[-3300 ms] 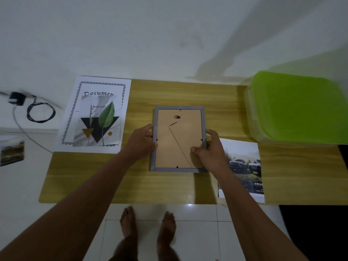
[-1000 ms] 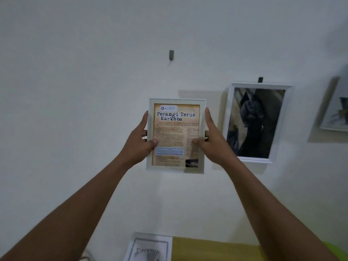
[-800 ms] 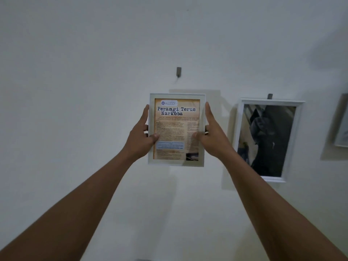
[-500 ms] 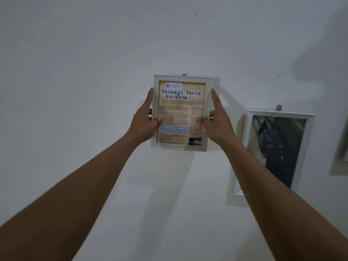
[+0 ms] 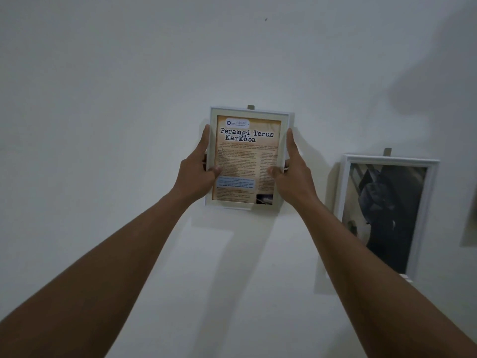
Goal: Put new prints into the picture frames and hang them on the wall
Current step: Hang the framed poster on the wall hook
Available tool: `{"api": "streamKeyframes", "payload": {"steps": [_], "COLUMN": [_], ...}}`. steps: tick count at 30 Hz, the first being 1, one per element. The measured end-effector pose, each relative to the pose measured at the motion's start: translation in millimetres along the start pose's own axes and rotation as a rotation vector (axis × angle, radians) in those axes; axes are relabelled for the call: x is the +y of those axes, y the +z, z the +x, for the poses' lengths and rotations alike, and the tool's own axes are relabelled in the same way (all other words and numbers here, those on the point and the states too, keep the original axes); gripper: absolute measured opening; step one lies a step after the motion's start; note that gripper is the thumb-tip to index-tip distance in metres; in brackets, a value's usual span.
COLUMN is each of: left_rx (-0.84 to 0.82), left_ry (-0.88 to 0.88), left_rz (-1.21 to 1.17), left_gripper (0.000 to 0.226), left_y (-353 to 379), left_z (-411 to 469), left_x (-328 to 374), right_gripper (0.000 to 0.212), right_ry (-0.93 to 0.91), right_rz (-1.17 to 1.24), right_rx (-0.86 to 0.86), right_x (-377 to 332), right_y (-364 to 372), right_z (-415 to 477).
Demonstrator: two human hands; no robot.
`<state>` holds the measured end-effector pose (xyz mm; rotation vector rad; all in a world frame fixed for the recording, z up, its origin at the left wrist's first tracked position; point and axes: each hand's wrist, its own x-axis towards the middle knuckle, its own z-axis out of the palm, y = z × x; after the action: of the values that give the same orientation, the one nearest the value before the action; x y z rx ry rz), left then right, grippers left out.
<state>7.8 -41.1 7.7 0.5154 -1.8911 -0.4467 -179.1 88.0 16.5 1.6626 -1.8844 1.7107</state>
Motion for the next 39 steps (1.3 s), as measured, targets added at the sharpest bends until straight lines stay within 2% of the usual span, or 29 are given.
{"api": "streamKeyframes", "payload": {"steps": [5, 13, 19, 24, 39], "left_rx": [0.122, 0.176, 0.202, 0.294, 0.246], "left_ry": [0.056, 0.042, 0.025, 0.088, 0.086], "left_rz": [0.209, 0.369, 0.335, 0.529, 0.444], "left_gripper": [0.094, 0.099, 0.098, 0.091, 0.094], "left_y": [1.1, 10.2, 12.0, 7.8, 5.1], "left_z": [5.4, 9.7, 6.4, 2.7, -4.4], "left_x": [-6.4, -13.7, -8.6, -3.9, 0.6], "right_gripper": [0.097, 0.095, 0.094, 0.091, 0.083], "right_ry": [-0.001, -0.049, -0.016, -0.115, -0.171], "right_rz": [-0.086, -0.172, -0.171, -0.476, -0.405], "right_rx": [0.075, 0.139, 0.135, 0.207, 0.128], "right_x": [5.9, 8.6, 8.4, 8.8, 21.0], "right_y": [8.3, 11.9, 10.8, 9.6, 8.3], "right_z": [6.7, 10.2, 10.0, 10.4, 4.1]}}
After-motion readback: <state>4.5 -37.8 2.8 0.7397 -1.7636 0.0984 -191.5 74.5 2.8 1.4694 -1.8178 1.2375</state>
